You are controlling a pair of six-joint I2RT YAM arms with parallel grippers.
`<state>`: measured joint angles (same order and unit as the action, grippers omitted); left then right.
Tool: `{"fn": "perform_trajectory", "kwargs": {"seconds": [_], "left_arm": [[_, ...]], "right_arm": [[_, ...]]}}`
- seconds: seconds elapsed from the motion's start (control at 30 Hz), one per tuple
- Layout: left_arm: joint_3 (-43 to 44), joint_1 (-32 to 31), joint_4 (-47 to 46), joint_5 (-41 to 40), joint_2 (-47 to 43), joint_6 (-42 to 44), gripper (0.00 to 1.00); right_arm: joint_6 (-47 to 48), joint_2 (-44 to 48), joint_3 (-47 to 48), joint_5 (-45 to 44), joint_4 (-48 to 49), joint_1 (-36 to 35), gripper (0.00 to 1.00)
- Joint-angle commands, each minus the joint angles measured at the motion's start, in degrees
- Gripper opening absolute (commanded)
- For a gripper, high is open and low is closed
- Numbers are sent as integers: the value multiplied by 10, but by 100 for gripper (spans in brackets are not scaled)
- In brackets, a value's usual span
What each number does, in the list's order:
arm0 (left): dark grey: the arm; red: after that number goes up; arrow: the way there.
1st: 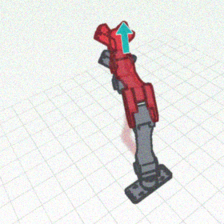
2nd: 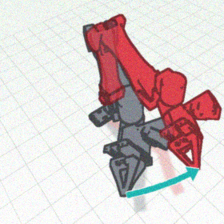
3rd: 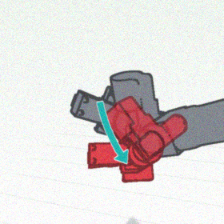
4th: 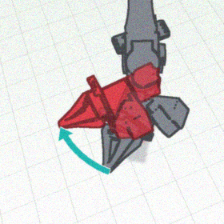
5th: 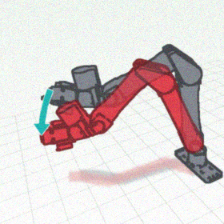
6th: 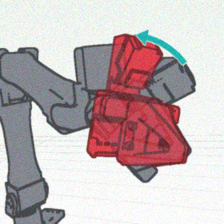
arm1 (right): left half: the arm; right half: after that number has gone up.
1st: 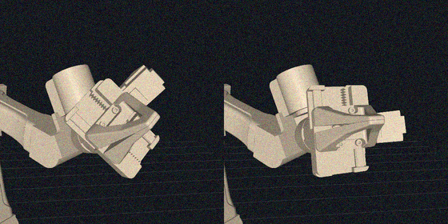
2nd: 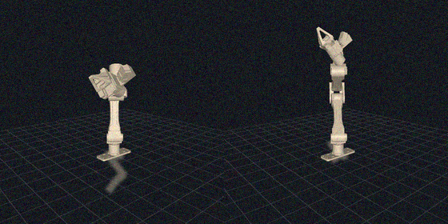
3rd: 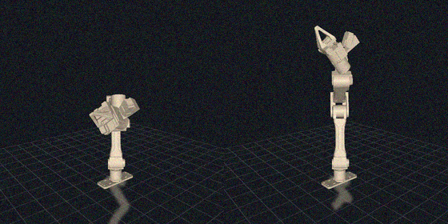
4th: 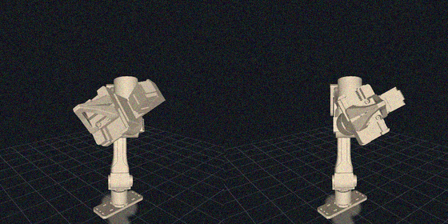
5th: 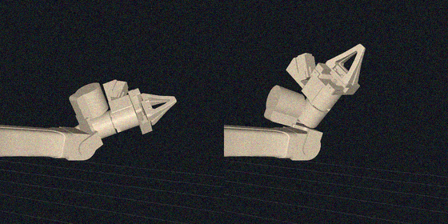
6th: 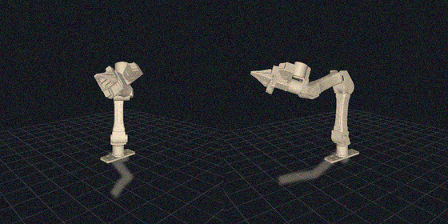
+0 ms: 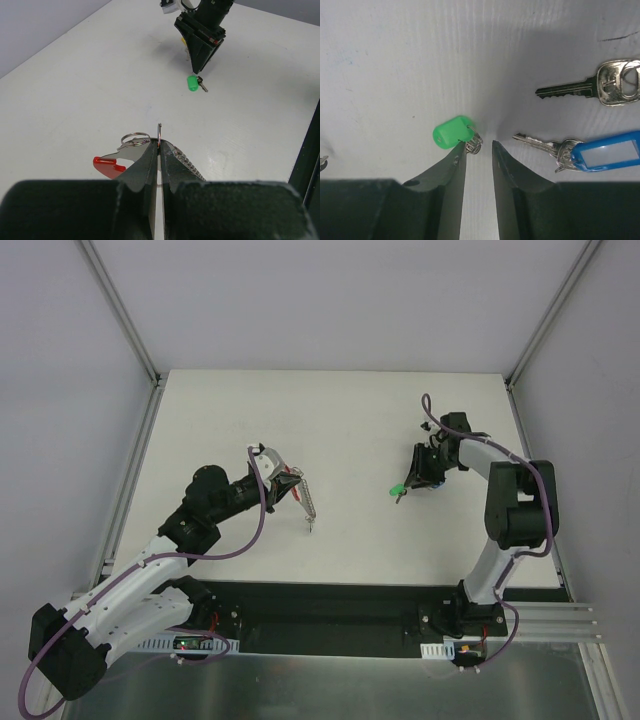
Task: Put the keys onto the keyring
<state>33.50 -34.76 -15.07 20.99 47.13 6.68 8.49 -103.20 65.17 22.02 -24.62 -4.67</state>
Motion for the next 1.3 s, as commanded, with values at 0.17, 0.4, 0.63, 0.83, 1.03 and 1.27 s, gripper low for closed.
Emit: {"fn": "perform_trajectory", "kwargs": {"seconds": [0.17, 0.4, 0.63, 0.83, 1.03, 1.27], "left_arm": [[23, 7, -27, 19, 0, -3, 0], [24, 7, -27, 20, 2, -3, 0], [24, 7, -27, 21, 2, -3, 0], [24, 7, -27, 22, 1, -3, 0], [25, 7, -26, 23, 0, -3, 0], [25, 8, -27, 25, 1, -4, 0]], "right_arm": [[25, -39, 35, 65, 0, 15, 29], [31, -44, 37, 83, -4, 22, 25], [43, -54, 53, 94, -27, 23, 23], [46, -61, 66, 96, -44, 22, 21], [59, -68, 81, 91, -73, 17, 19], [70, -71, 94, 47, -96, -6, 18]]}}
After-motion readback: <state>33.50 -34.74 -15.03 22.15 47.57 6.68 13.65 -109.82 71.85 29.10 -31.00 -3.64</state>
